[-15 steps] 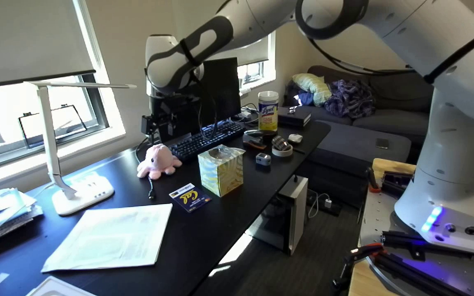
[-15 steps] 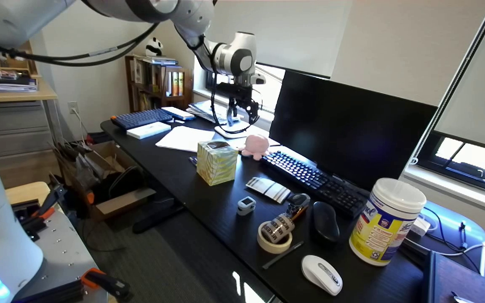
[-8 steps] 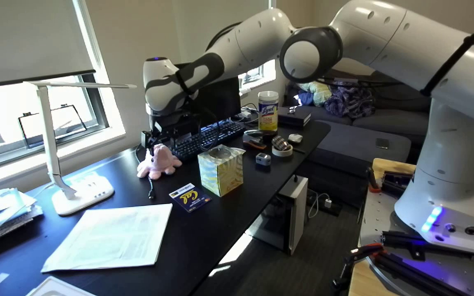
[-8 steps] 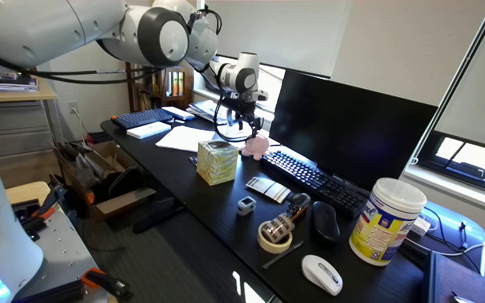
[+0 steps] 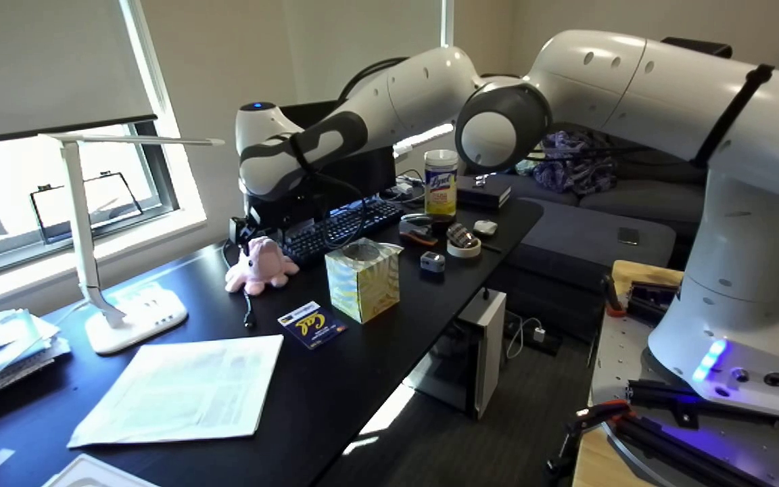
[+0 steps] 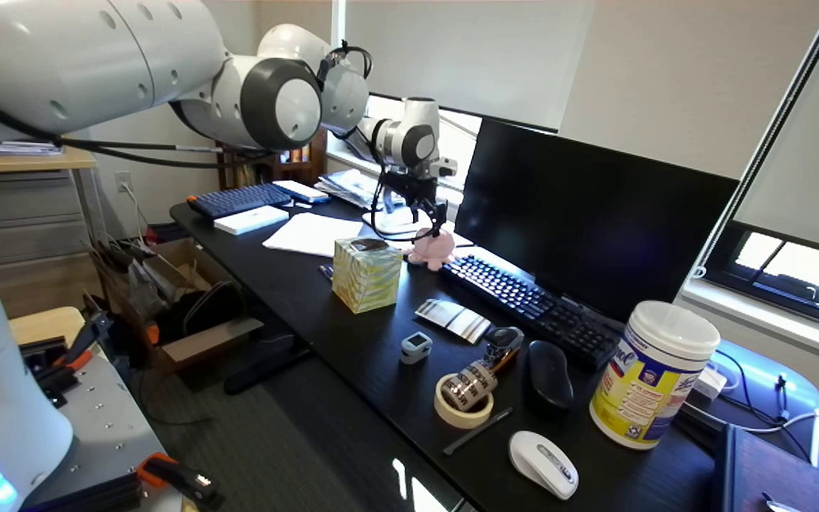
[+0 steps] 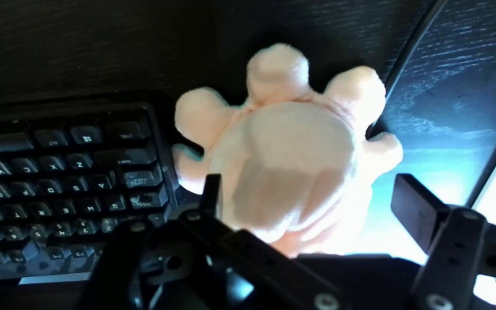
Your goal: Put the pink octopus plush toy on top of the tissue box
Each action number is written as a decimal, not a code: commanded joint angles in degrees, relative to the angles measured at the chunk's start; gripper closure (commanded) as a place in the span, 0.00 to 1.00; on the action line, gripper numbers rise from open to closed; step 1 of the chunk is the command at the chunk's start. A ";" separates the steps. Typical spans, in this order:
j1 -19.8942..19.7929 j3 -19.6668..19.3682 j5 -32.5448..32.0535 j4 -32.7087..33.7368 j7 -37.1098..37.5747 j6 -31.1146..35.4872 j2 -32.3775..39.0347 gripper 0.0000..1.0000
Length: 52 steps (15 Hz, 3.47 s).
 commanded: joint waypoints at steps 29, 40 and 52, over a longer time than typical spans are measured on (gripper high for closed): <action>-0.94 8.18 -0.95 3.53 -33.07 -24.20 -13.41 0.97; -0.25 7.42 -0.35 6.86 -31.53 -15.40 -14.01 0.94; 5.50 10.97 -2.90 -10.02 -49.36 -9.47 -20.42 0.97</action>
